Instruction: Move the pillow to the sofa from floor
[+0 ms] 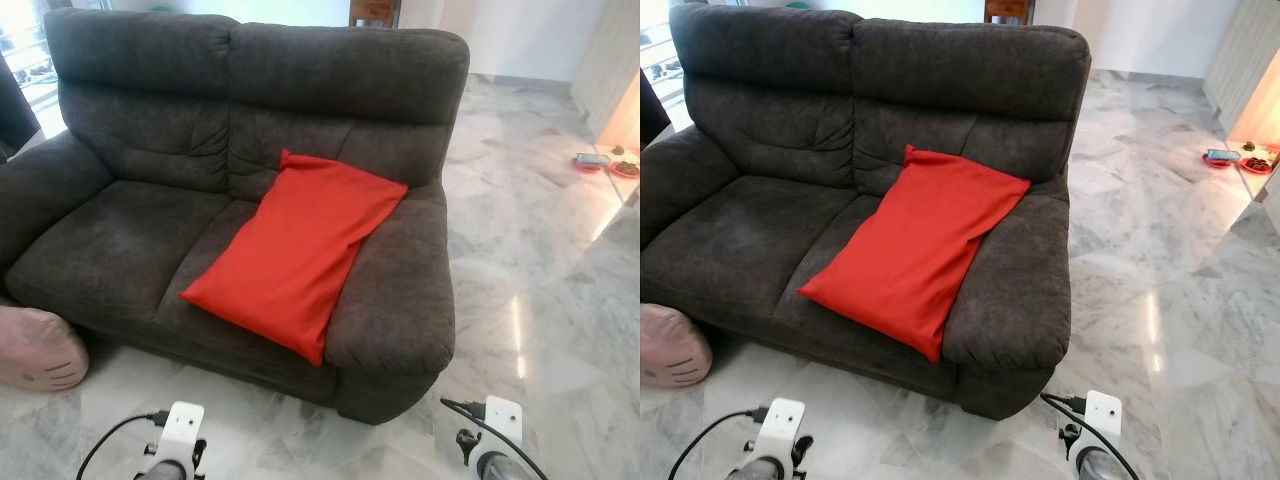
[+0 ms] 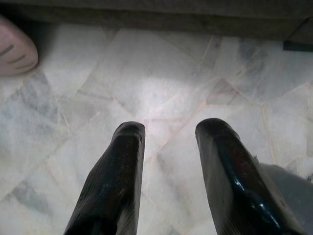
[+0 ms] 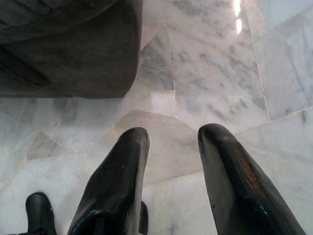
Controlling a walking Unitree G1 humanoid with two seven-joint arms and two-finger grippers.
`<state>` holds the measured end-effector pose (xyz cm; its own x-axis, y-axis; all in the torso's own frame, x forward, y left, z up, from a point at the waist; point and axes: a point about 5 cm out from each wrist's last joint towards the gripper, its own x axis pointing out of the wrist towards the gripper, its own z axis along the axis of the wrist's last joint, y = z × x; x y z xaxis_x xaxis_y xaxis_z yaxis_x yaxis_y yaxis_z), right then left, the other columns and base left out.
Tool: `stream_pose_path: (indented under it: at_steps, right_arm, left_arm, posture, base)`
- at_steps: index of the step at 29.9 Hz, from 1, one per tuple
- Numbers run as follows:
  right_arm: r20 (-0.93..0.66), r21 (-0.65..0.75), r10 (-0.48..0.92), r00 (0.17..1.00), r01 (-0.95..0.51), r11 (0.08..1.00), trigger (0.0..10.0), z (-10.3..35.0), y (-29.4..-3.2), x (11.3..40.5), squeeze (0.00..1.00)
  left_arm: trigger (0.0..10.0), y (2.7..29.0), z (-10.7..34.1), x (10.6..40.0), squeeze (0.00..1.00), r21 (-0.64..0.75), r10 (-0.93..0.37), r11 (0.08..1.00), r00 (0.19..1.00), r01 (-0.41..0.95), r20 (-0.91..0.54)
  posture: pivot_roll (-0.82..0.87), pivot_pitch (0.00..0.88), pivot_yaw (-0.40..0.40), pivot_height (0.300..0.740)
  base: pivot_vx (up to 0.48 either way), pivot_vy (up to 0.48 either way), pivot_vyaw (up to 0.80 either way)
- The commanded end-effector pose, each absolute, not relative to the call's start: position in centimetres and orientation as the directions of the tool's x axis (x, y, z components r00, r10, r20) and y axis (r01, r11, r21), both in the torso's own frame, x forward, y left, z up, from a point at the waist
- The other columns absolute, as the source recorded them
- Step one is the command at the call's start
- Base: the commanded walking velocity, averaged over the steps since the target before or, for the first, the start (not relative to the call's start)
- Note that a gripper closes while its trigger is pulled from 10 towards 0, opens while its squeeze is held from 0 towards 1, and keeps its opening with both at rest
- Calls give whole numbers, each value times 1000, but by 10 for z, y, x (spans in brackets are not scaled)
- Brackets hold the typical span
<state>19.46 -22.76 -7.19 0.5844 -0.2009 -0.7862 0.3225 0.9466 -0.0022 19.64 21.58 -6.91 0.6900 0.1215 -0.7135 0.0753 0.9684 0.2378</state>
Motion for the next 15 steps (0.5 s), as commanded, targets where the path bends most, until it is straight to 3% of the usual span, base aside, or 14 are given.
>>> stream_pose_path:
  at_steps: [1,6,15]
  right_arm:
    - [-769,2,-203,605,321,947,10000,-70,-228,197,0]
    - [-761,-14,-224,610,329,944,10000,-73,-238,185,0]
    - [-795,-30,-245,555,368,930,10000,-79,-239,173,0]
  left_arm:
    - [10000,219,-72,191,0,244,133,967,672,73,-728]
    - [10000,212,-80,175,0,230,97,966,656,120,-749]
    - [10000,205,-78,180,0,227,56,959,675,167,-736]
  posture:
    - [48,0,-36,740]
    - [-6,0,-2,740]
    - [-41,0,67,740]
  base:
    - [0,0,0]
    - [0,0,0]
    - [0,0,0]
